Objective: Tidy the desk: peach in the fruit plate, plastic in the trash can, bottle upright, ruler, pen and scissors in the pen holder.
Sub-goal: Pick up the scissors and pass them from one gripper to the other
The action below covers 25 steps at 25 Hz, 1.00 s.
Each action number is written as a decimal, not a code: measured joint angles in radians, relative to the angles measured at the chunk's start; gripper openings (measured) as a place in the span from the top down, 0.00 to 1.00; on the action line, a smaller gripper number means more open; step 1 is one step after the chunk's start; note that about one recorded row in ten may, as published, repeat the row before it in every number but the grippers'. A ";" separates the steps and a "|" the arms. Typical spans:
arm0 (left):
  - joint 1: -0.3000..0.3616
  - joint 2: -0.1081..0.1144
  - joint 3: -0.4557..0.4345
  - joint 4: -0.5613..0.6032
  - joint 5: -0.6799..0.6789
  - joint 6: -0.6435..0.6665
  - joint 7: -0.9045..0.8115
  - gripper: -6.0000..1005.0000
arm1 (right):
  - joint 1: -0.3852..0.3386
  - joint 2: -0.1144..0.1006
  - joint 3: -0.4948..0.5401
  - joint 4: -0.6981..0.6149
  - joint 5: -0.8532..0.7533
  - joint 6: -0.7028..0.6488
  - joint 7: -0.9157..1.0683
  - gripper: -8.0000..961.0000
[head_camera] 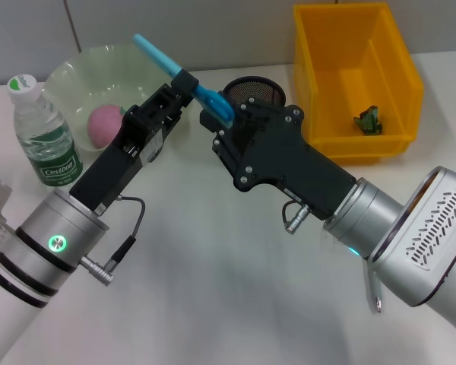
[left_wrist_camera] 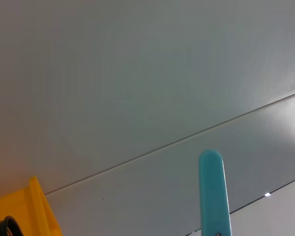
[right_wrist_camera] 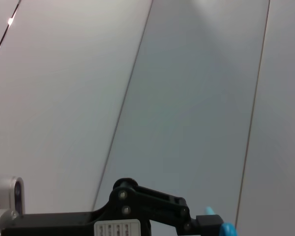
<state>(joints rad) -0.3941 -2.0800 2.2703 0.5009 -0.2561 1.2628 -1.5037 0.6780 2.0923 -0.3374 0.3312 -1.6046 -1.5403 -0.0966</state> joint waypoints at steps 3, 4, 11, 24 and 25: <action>0.001 0.000 0.001 0.000 0.000 0.000 0.000 0.75 | 0.001 0.000 0.001 0.002 0.000 0.000 0.000 0.76; 0.001 0.000 0.001 -0.001 0.000 0.000 0.000 0.75 | 0.002 0.000 0.004 0.005 0.000 0.001 0.000 0.76; 0.001 0.000 0.002 -0.001 0.000 0.000 -0.001 0.75 | 0.001 0.000 0.012 0.006 0.000 0.003 0.000 0.77; 0.002 0.001 0.001 0.000 -0.003 0.003 -0.002 0.75 | 0.002 0.000 0.032 0.014 -0.025 0.004 0.002 0.89; 0.001 0.000 0.001 0.000 -0.003 0.003 -0.003 0.75 | 0.001 0.000 0.037 0.017 -0.026 0.005 0.002 0.91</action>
<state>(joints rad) -0.3926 -2.0797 2.2714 0.5013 -0.2590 1.2662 -1.5063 0.6794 2.0923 -0.3006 0.3486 -1.6308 -1.5357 -0.0951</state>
